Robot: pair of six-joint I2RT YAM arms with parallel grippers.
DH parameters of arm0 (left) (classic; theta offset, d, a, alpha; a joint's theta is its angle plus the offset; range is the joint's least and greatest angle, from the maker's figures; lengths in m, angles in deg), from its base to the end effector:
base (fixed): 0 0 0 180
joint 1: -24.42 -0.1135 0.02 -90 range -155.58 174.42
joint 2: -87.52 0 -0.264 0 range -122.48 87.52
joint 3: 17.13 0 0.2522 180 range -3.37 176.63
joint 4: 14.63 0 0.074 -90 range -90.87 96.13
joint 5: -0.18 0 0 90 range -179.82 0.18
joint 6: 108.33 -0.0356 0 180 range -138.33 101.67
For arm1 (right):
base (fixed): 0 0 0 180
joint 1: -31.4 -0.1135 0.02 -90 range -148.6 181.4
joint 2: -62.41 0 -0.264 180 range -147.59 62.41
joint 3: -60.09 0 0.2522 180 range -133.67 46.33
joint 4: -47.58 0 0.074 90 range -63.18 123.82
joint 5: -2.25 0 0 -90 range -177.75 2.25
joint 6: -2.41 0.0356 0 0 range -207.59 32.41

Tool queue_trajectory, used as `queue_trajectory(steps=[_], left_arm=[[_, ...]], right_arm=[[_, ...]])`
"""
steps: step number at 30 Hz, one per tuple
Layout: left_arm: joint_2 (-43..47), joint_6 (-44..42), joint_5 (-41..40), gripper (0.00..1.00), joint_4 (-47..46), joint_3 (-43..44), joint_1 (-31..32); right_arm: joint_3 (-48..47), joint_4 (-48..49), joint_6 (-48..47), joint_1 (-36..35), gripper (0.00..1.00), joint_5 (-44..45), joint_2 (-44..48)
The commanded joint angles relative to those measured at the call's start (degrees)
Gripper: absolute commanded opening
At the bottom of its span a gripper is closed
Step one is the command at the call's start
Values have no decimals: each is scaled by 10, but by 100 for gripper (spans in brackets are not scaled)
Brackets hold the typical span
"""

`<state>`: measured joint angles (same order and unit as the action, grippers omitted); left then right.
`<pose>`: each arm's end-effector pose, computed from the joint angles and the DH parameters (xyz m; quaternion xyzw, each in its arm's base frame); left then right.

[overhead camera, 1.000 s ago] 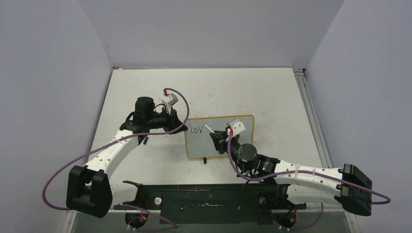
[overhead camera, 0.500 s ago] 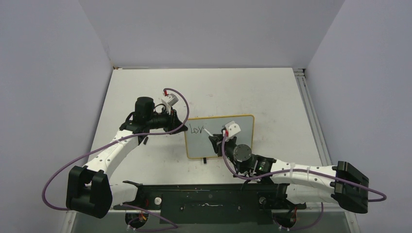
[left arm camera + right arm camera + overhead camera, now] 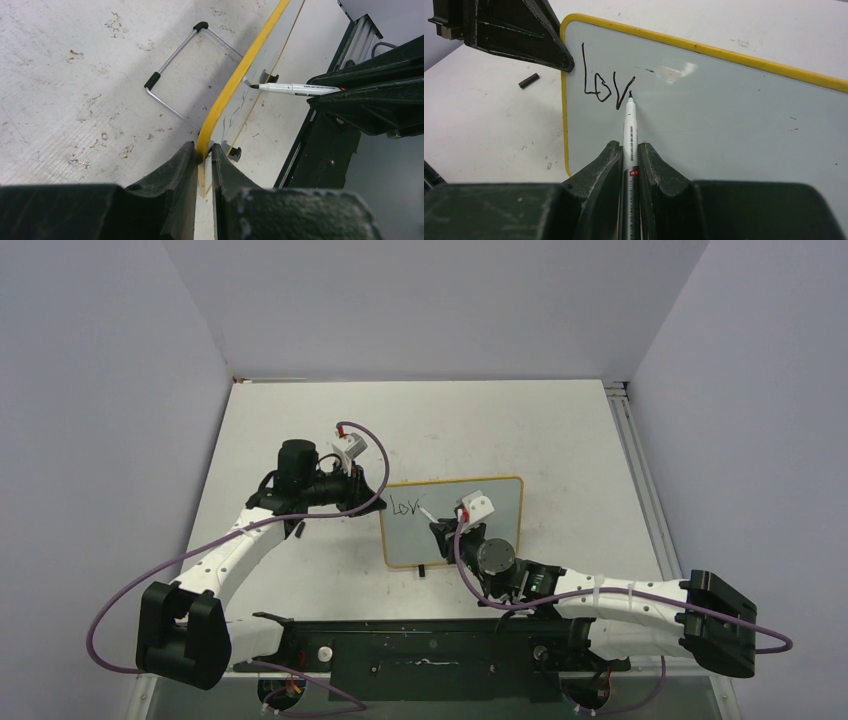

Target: Write a sentence on the whiteboard

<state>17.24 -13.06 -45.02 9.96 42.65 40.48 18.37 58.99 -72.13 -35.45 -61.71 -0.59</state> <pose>0.2430 -0.0961 0.2590 0.2521 0.8003 -0.4112 0.3563 0.1086 0.2141 0.2390 -0.1926 0.7348 0.2829 0.5856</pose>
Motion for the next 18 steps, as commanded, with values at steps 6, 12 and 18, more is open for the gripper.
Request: queue_trajectory(steps=[6, 12, 18], left_arm=[[12, -6, -6, 0, -1, 7, 0], [14, -6, -5, 0, 0, 7, 0], [15, -6, -5, 0, 0, 7, 0]], right_arm=[[20, -24, 16, 0, 5, 35, 34], [17, -17, 6, 0, 5, 47, 46], [3, 11, -16, 0, 5, 41, 30]])
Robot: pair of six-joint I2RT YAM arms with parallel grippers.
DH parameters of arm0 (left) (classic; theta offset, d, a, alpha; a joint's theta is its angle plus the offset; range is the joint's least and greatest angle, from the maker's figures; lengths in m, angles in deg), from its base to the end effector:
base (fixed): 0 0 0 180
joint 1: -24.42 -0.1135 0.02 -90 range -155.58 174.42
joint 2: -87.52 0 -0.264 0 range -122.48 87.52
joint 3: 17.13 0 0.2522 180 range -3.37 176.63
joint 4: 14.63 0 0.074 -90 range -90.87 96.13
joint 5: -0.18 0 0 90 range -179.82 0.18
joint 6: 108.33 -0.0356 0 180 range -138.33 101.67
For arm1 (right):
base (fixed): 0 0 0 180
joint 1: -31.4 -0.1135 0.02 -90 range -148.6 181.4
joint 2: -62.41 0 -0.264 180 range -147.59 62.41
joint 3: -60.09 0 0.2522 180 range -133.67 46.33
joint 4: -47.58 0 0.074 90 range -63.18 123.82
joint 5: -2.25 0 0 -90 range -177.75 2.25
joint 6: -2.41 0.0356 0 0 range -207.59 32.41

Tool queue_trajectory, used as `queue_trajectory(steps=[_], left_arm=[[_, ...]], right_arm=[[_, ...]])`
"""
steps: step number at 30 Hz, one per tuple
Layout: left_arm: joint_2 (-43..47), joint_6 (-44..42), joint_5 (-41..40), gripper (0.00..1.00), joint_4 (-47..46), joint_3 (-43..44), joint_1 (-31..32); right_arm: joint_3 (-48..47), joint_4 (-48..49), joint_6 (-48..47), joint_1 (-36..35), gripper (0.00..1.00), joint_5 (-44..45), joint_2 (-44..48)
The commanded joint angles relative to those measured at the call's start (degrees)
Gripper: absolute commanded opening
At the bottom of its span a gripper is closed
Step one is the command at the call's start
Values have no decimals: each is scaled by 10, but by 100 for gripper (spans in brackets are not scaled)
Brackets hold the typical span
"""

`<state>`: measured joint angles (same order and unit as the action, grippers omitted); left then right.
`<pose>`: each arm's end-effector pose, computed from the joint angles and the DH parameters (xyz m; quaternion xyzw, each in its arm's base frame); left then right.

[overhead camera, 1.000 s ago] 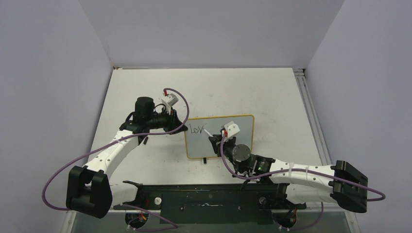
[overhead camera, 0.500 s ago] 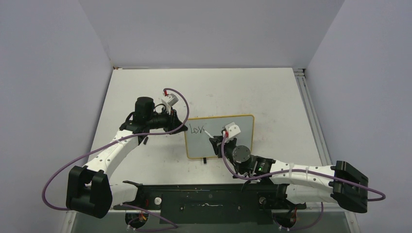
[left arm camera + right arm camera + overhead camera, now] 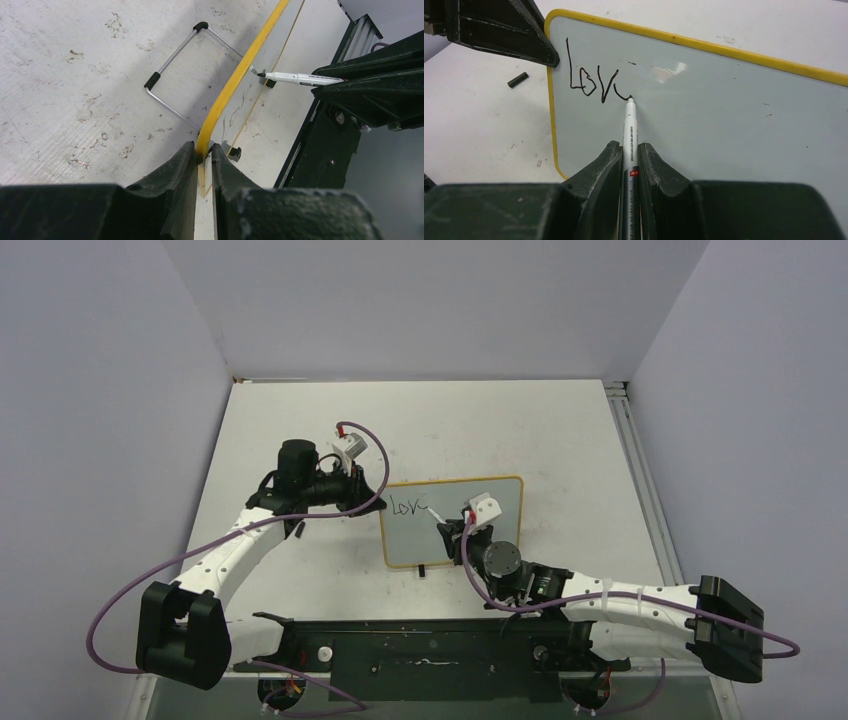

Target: Write a sentence on the whiteboard

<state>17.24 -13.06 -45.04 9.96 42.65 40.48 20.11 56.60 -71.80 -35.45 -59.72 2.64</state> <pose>0.2430 -0.0961 0.2590 0.2520 0.8003 -0.4111 0.3564 0.1050 0.2030 0.2365 -0.1828 0.7410 0.2684 0.5878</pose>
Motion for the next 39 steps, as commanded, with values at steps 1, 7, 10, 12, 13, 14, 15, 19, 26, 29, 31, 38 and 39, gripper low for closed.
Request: queue_trajectory(steps=[1, 7, 10, 12, 13, 14, 15, 19, 26, 29, 31, 38, 39], left_arm=[[15, -6, -6, 0, 0, 7, 0], [16, -6, -6, 0, 0, 7, 0], [16, -6, -6, 0, 0, 7, 0], [16, -6, -6, 0, 0, 7, 0], [15, -6, -6, 0, 0, 7, 0], [16, -6, -5, 0, 0, 7, 1], [16, -6, -5, 0, -1, 7, 0], [16, -6, -6, 0, 0, 7, 0], [17, -6, -6, 0, 0, 7, 0], [17, -6, -6, 0, 0, 7, 0], [17, -6, -6, 0, 0, 7, 0], [17, -6, -6, 0, 0, 7, 0], [18, -6, -5, 0, 0, 7, 0]], right_arm=[[-18, 39, -23, 0, 5, 20, -5], [-27, 53, -29, 0, 5, 9, -26], [-28, 54, -27, 0, 5, 6, -35], [-28, 56, -25, 0, 5, 2, -39], [-29, 55, -25, 0, 5, 0, -41], [-30, 55, -24, 0, 5, -3, -43], [-30, 54, -24, 0, 5, -5, -45], [-26, 51, -18, 0, 5, -10, -49], [-8, 32, 2, 0, 5, -12, -33], [0, 24, 9, -1, 5, -12, -27], [4, 20, 12, -1, 5, -10, -24], [7, 8, 12, -1, 5, 2, -16], [7, 7, 12, -1, 5, 2, -15]])
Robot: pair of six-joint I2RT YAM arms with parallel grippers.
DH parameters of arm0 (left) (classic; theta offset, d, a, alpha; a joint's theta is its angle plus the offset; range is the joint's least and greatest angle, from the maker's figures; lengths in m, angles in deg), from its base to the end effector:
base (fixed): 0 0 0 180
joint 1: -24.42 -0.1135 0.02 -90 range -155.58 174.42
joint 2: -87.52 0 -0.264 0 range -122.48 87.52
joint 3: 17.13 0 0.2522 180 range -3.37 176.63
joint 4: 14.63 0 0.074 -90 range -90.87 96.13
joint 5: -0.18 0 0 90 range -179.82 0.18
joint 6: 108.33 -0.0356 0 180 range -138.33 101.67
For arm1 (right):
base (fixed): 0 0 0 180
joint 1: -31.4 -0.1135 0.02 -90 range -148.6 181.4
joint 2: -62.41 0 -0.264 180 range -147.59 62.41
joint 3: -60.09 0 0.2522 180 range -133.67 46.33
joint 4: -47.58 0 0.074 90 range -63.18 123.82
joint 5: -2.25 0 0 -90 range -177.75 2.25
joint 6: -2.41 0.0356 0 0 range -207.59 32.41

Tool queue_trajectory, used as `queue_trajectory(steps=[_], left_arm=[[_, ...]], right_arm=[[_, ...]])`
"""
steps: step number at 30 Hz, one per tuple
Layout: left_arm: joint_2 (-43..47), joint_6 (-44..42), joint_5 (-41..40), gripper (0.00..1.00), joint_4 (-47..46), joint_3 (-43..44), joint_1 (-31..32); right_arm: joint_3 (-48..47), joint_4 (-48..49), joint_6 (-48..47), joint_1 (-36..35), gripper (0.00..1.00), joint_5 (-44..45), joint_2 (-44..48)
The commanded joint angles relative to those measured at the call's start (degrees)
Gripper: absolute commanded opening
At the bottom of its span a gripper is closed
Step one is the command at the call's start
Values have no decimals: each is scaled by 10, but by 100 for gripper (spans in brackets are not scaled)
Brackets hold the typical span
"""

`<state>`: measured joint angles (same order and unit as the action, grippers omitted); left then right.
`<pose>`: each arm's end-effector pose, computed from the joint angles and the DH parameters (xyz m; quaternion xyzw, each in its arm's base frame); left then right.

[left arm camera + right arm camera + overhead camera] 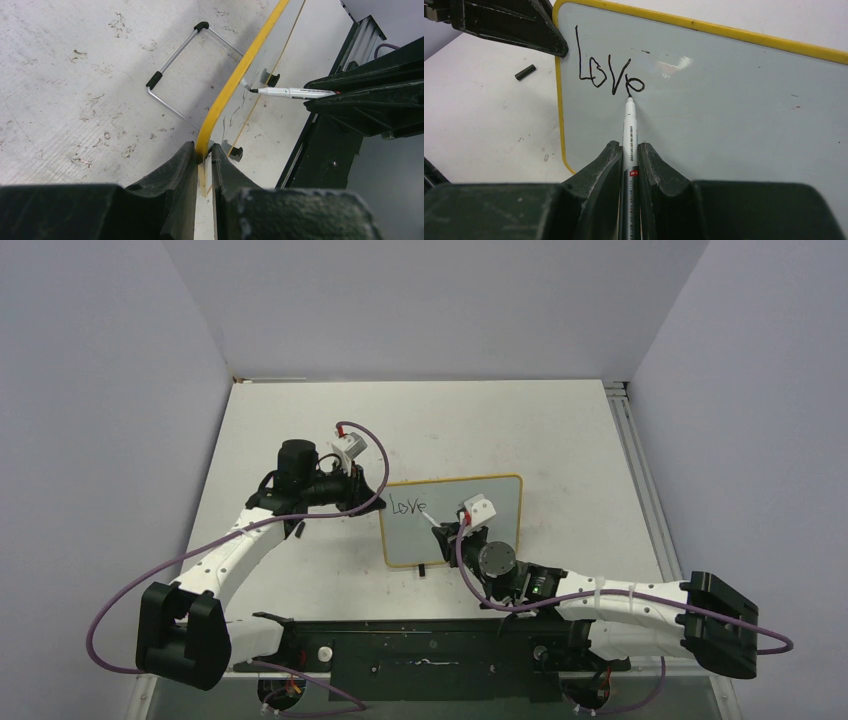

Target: Write a sentence on the whiteboard

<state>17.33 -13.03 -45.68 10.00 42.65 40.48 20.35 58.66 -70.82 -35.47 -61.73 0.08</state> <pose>0.2431 -0.0958 0.2592 0.2497 0.8023 -0.4068 0.3584 0.1063 0.2092 0.2293 -0.1905 0.7439 0.2811 0.5756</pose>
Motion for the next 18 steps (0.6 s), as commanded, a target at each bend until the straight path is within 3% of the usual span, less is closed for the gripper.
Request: queue_trajectory(steps=[1, 18], left_arm=[[17, -6, 1, 0, -1, 7, 0], [19, -6, -1, 0, 1, 8, 0]], right_arm=[[5, -14, 2, -2, 5, 24, 11], [1, -32, -4, -2, 5, 33, 28]])
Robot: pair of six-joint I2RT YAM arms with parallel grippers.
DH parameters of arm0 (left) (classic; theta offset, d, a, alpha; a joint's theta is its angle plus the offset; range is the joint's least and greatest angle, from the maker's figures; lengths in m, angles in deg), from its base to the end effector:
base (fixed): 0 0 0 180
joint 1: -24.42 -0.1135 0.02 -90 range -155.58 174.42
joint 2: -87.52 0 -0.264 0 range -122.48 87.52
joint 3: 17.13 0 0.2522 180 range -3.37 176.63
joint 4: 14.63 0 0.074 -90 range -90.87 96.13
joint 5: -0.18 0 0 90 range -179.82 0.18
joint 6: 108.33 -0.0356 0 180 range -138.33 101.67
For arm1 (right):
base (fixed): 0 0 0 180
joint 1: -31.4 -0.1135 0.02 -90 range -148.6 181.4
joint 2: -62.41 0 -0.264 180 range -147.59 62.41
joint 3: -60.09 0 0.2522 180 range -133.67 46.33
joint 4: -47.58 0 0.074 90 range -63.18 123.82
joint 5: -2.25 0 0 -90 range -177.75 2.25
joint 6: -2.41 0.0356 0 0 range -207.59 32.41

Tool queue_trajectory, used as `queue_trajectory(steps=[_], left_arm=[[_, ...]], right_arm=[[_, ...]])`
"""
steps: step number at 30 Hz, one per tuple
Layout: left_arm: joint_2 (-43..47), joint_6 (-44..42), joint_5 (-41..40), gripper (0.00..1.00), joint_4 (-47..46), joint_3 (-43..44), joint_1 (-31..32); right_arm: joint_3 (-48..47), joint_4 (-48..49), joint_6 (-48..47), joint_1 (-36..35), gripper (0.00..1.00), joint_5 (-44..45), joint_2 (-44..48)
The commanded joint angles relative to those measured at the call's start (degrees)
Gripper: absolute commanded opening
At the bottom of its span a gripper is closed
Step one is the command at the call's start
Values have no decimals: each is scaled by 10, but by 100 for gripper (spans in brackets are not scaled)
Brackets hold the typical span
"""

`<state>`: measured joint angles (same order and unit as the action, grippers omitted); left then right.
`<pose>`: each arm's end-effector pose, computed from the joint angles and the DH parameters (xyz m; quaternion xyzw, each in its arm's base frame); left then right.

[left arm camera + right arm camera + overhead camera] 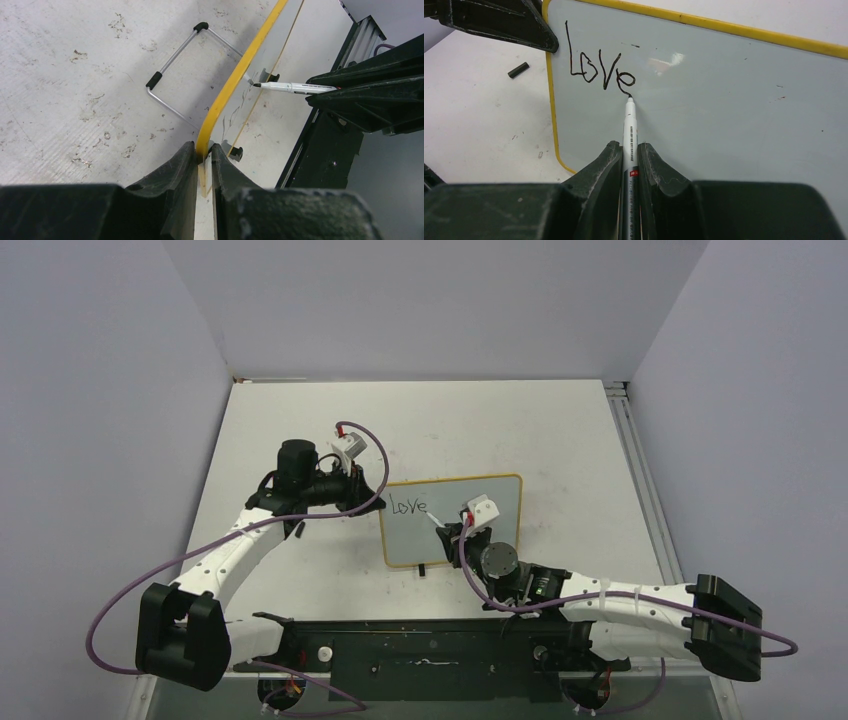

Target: Write a sentence on the whiteboard

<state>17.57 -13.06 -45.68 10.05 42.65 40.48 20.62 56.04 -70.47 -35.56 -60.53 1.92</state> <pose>0.2424 -0.0956 0.2601 0.2504 0.8015 -0.4067 0.3599 0.1044 0.2039 0.2298 -0.1860 0.7497 0.2708 0.5745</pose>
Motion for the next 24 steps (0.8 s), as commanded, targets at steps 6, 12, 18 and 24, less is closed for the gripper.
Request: queue_trajectory(steps=[6, 12, 18, 24], left_arm=[[12, -9, -3, 0, 5, 9, 0], [9, -13, -6, 0, 11, 13, 0], [8, -13, -10, 0, 14, 14, 0], [5, -14, -12, 0, 17, 16, 0]], right_arm=[[-32, -54, -20, -1, 5, -31, 42], [-70, -140, -18, 0, 5, -18, 89], [-77, -152, -36, 18, 5, -8, 96], [-75, -145, -37, 40, 5, -21, 84]])
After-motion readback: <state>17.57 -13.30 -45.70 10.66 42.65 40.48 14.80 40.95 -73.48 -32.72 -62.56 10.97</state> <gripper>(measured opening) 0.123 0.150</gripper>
